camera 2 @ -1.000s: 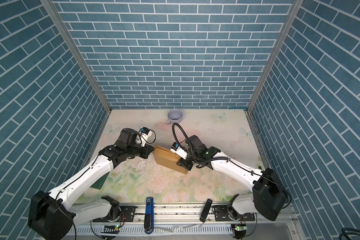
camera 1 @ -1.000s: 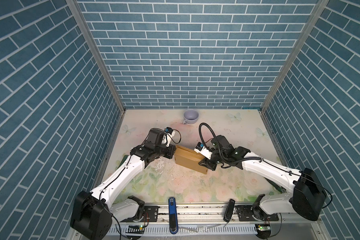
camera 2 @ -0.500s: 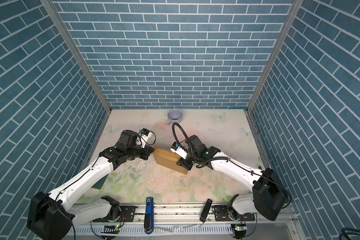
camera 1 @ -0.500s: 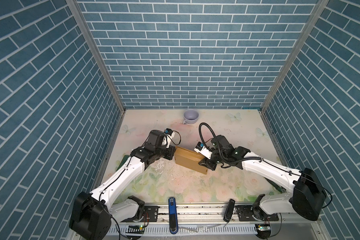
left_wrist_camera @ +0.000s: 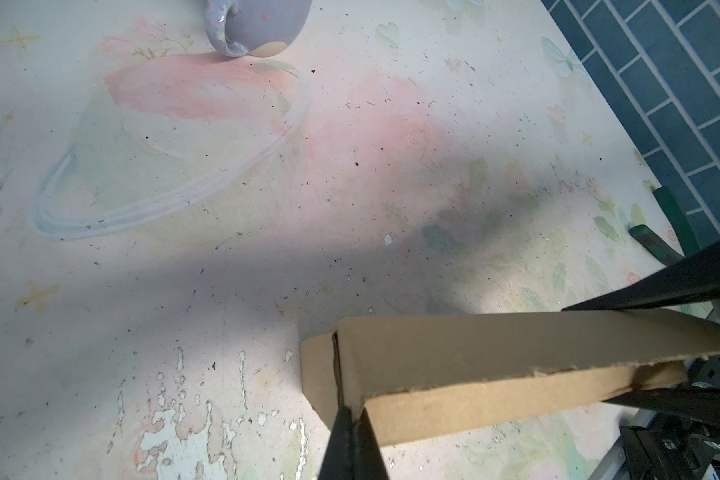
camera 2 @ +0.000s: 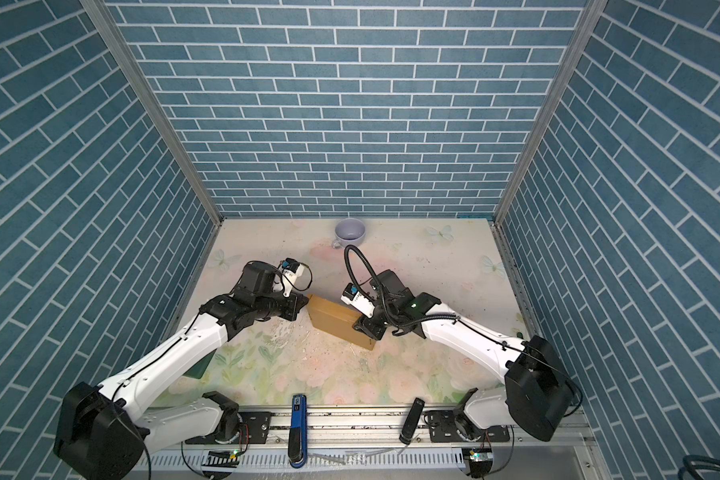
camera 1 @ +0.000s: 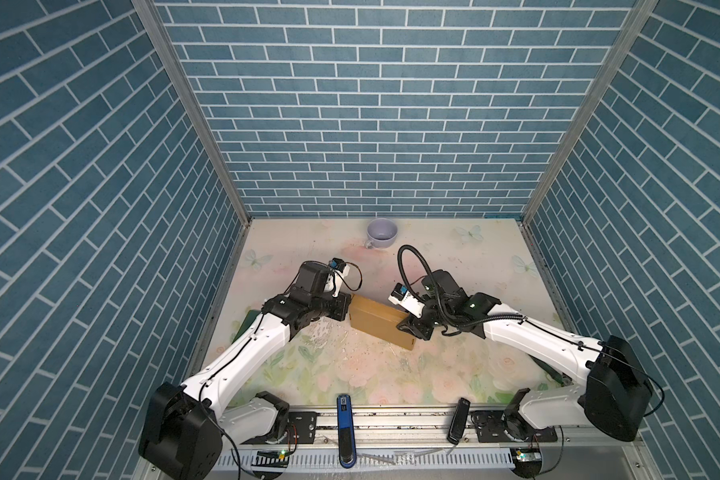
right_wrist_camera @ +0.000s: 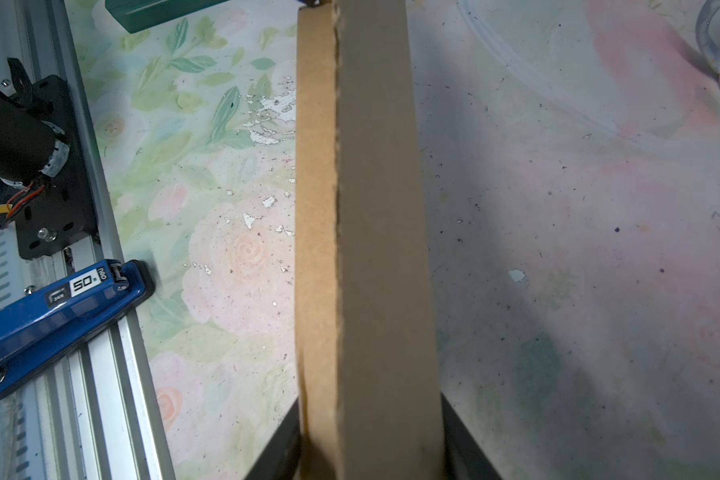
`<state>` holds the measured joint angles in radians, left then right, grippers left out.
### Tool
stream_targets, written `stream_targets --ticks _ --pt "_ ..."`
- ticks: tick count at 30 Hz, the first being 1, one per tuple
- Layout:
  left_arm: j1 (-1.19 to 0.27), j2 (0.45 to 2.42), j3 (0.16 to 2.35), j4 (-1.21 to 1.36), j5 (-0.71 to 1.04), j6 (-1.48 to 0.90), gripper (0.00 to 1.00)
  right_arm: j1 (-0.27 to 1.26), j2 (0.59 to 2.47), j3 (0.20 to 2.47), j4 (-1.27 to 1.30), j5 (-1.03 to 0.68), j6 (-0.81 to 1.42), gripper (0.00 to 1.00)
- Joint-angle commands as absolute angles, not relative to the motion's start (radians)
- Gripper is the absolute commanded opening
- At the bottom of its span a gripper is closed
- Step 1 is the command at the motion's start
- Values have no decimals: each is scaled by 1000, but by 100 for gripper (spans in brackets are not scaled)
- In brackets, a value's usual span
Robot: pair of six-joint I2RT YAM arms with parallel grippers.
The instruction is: Fold the paper box
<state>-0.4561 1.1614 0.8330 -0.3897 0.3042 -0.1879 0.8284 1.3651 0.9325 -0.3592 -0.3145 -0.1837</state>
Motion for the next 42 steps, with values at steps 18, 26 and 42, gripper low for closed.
stream_targets --ticks 18,26,42 --pt "-464 1170 806 -420 273 -201 0 831 1299 954 -355 -324 -190 54" --pt "-464 1167 804 -416 276 -204 0 831 1278 955 -366 -316 -189 56" --pt "-464 1176 856 -467 264 -216 0 831 1230 956 -398 -284 -181 56"
